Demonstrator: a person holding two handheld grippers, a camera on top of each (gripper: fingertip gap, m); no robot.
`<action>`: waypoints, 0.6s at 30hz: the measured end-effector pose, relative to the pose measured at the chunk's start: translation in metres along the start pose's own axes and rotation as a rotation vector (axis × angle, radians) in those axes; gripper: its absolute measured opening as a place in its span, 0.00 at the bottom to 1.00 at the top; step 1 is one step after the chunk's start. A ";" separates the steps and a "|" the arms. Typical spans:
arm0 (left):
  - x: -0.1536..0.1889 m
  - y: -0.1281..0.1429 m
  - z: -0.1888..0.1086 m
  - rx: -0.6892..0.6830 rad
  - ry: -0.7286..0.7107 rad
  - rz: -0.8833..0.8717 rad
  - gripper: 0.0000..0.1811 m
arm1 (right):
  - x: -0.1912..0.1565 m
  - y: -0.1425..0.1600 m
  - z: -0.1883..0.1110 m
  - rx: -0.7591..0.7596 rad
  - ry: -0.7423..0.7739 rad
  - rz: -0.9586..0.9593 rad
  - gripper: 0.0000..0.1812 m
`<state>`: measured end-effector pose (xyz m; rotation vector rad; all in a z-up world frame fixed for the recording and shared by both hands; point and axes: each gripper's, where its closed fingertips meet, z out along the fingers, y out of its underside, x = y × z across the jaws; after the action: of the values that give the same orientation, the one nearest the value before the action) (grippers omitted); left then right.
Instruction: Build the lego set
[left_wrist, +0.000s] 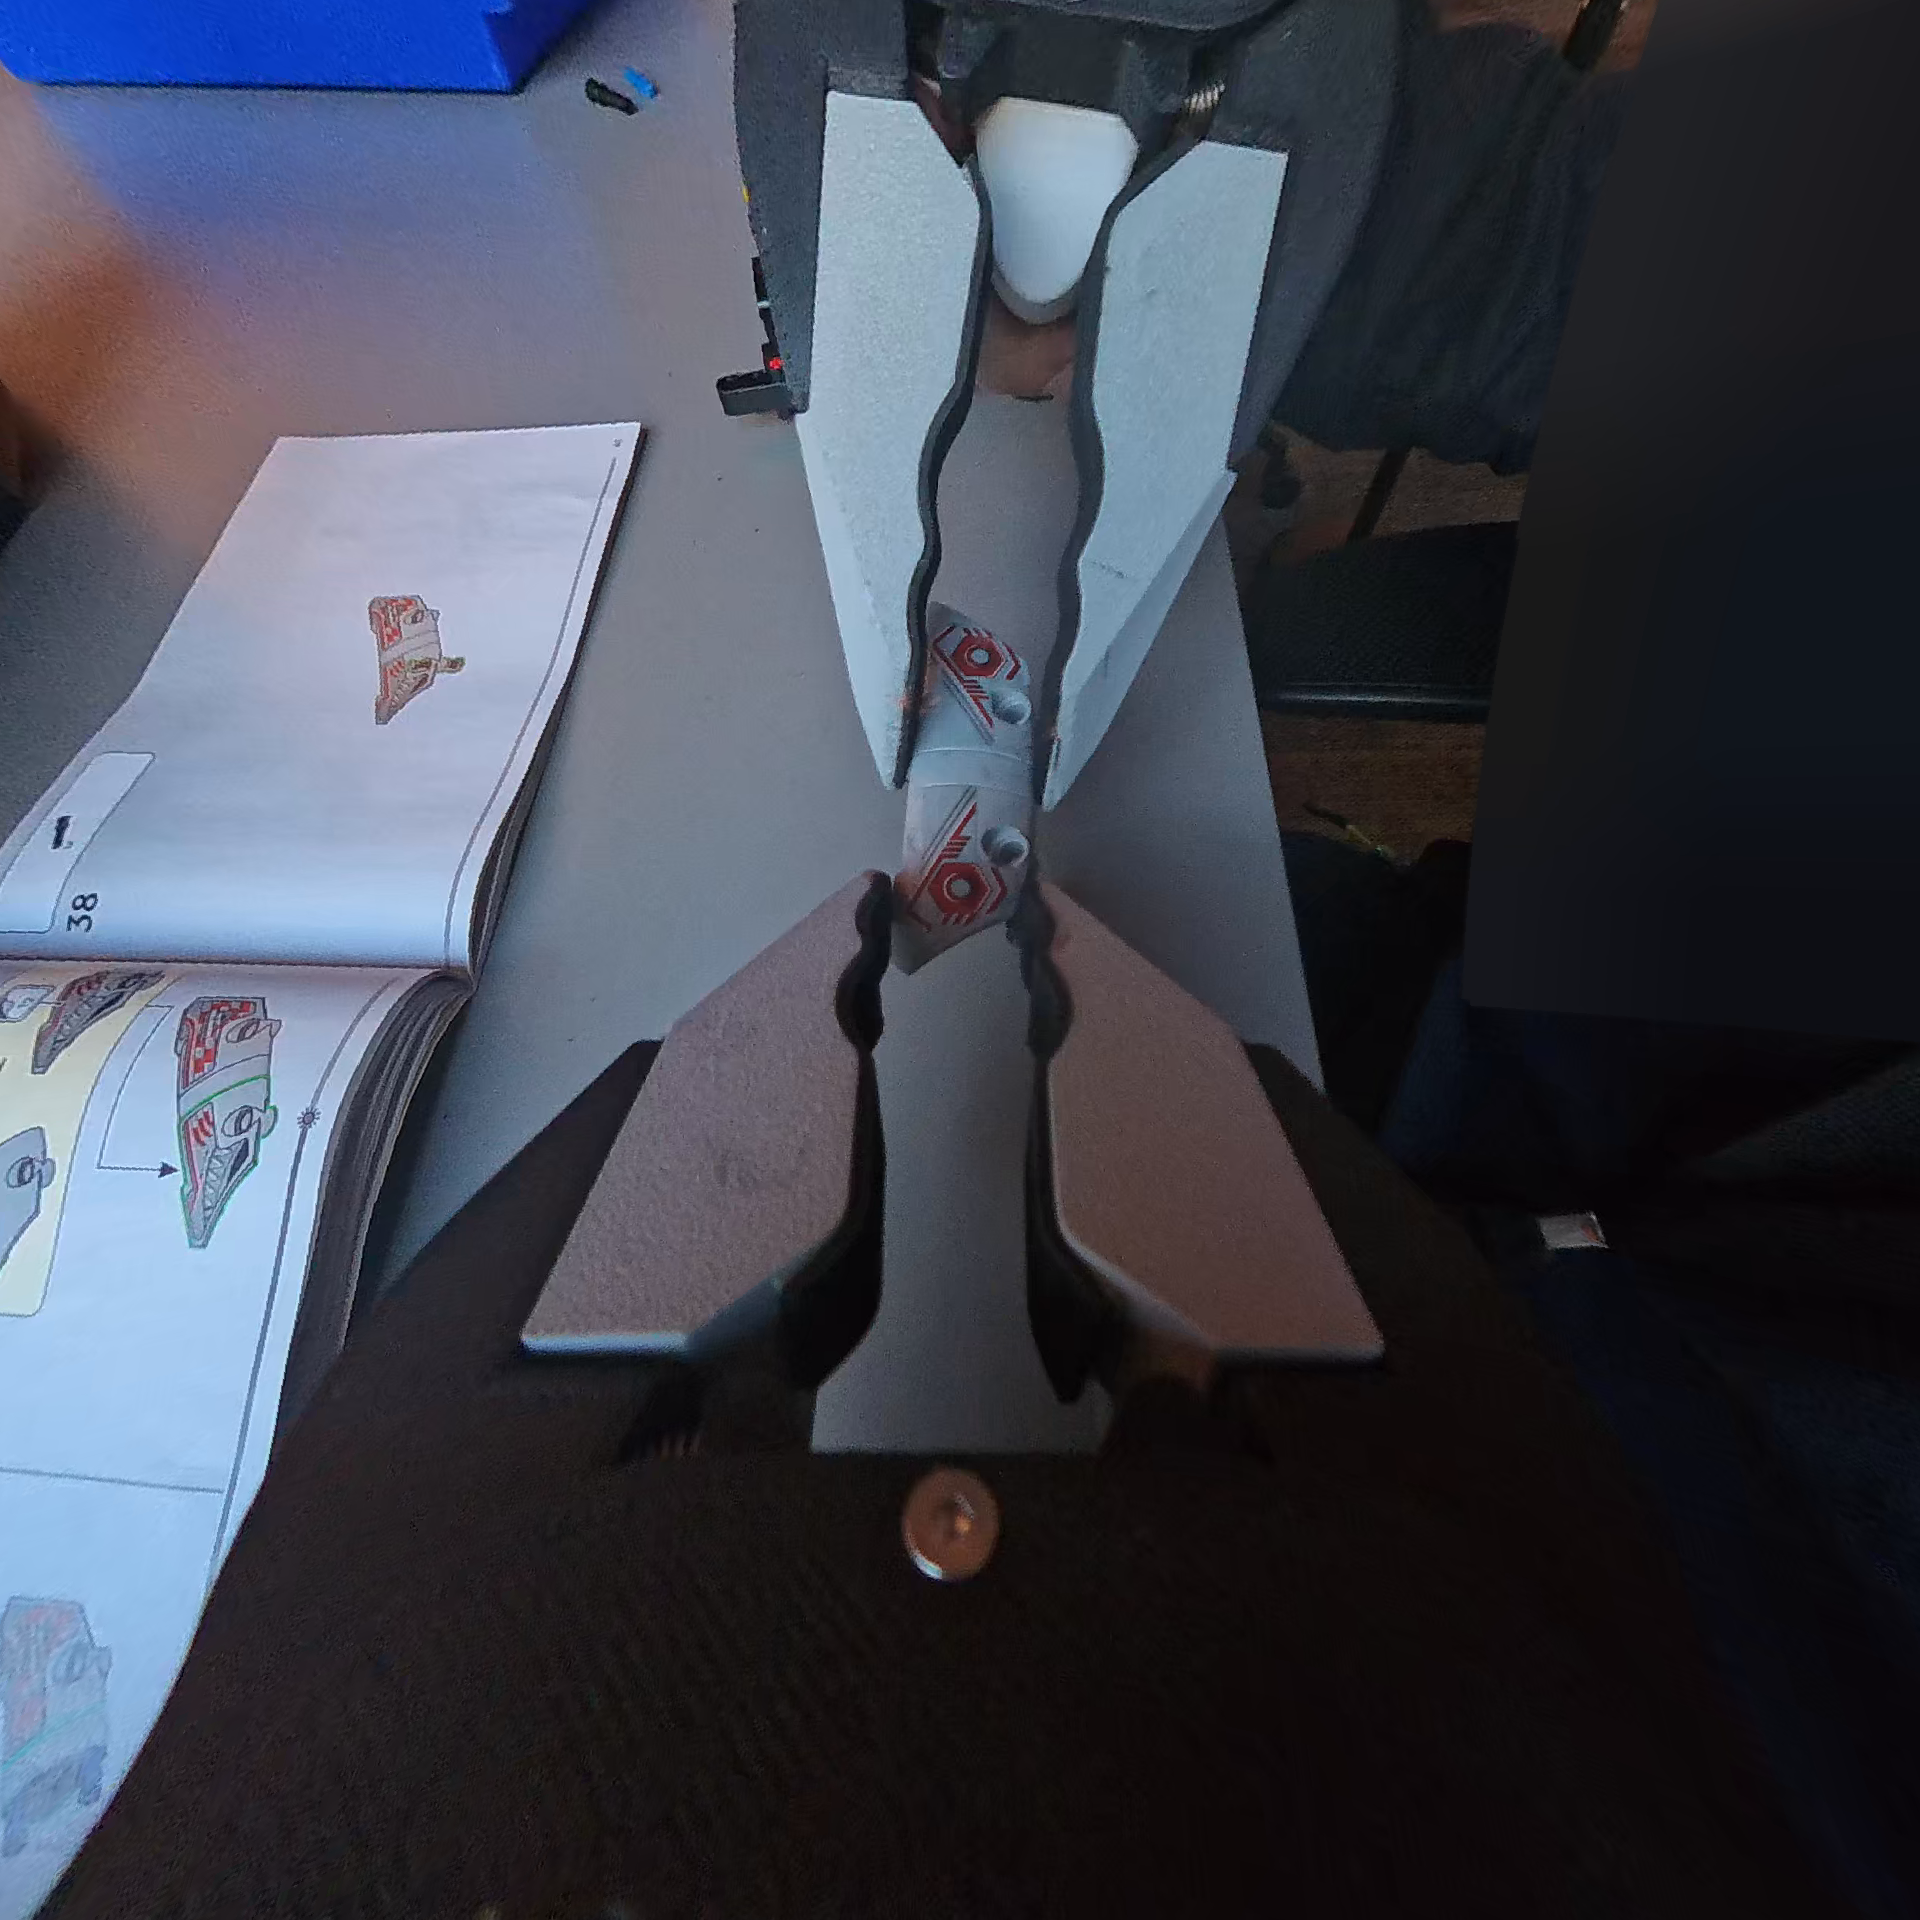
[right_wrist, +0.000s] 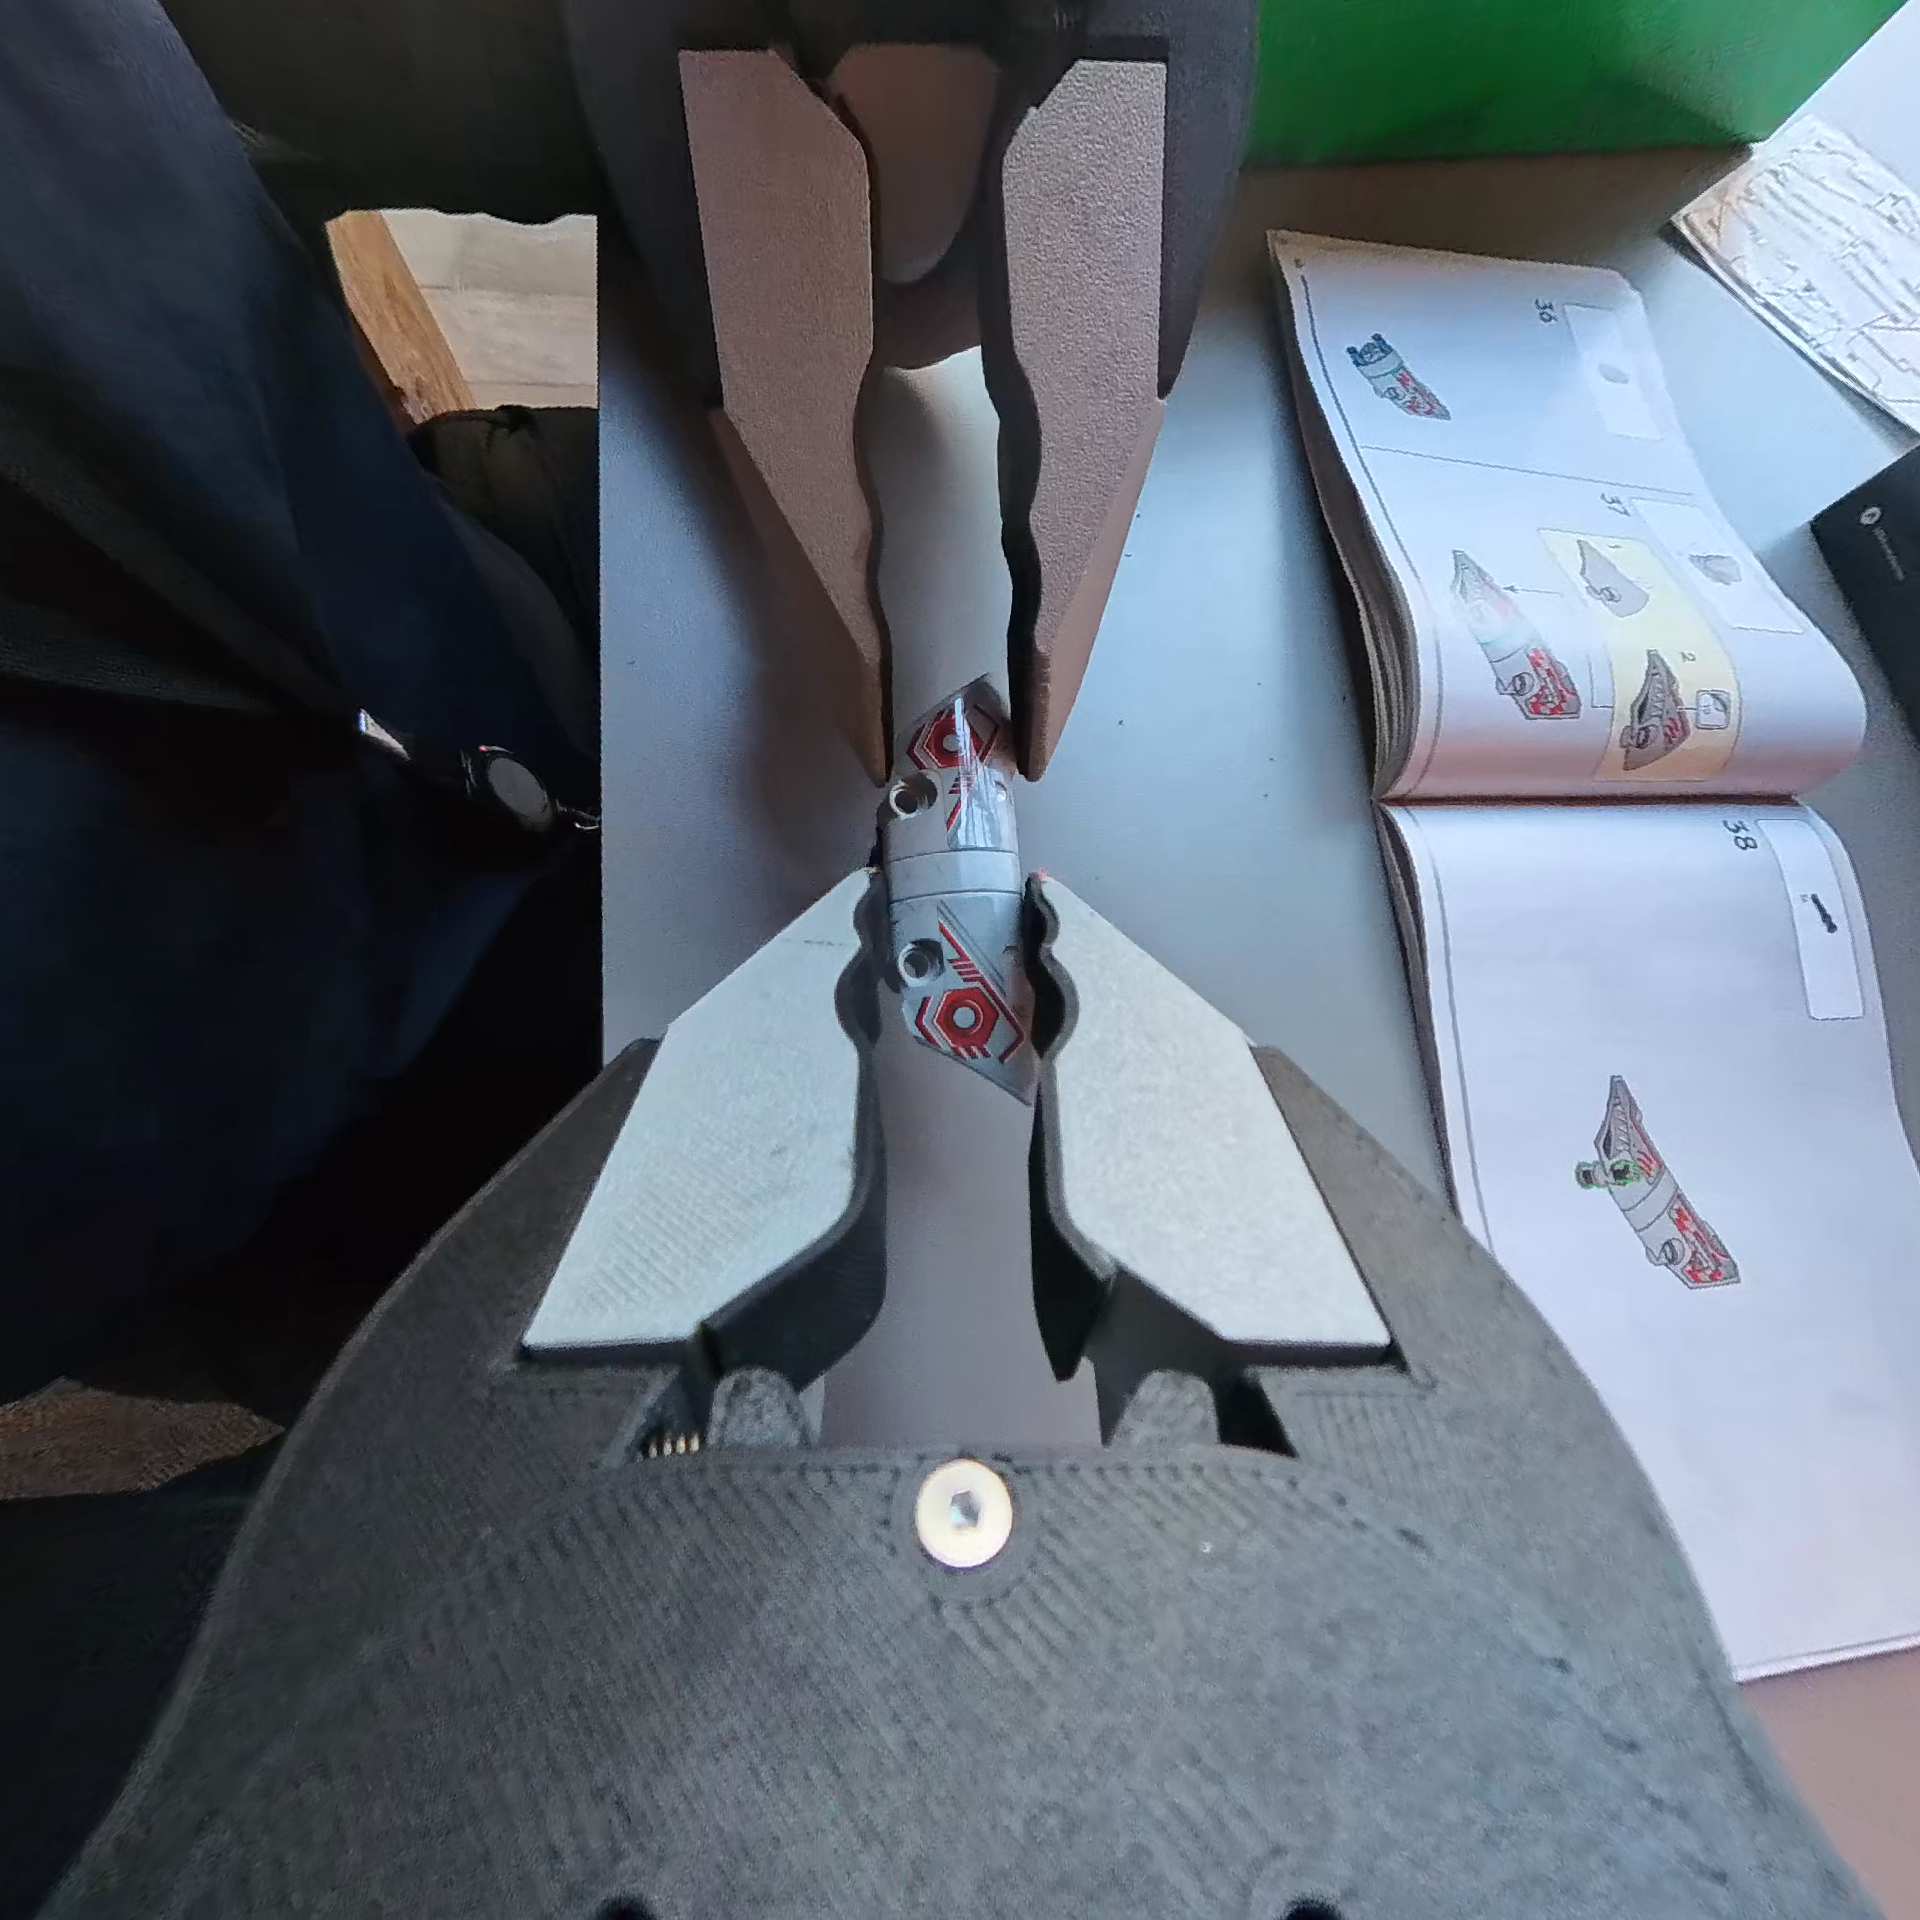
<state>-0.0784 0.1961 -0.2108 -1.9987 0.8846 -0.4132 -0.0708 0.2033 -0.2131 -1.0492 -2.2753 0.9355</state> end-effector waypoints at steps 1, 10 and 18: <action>0.000 0.000 0.000 0.002 -0.001 0.005 0.12 | 0.000 0.000 0.000 0.003 0.000 0.001 0.13; 0.000 0.004 0.001 -0.011 -0.014 0.020 0.12 | -0.001 0.002 0.003 -0.012 0.005 -0.008 0.13; 0.001 0.006 0.003 -0.023 -0.017 0.029 0.12 | -0.001 0.005 0.004 -0.022 0.008 -0.014 0.13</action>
<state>-0.0784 0.1956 -0.2173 -2.0056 0.9103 -0.3711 -0.0706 0.2031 -0.2195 -1.0434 -2.2883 0.9003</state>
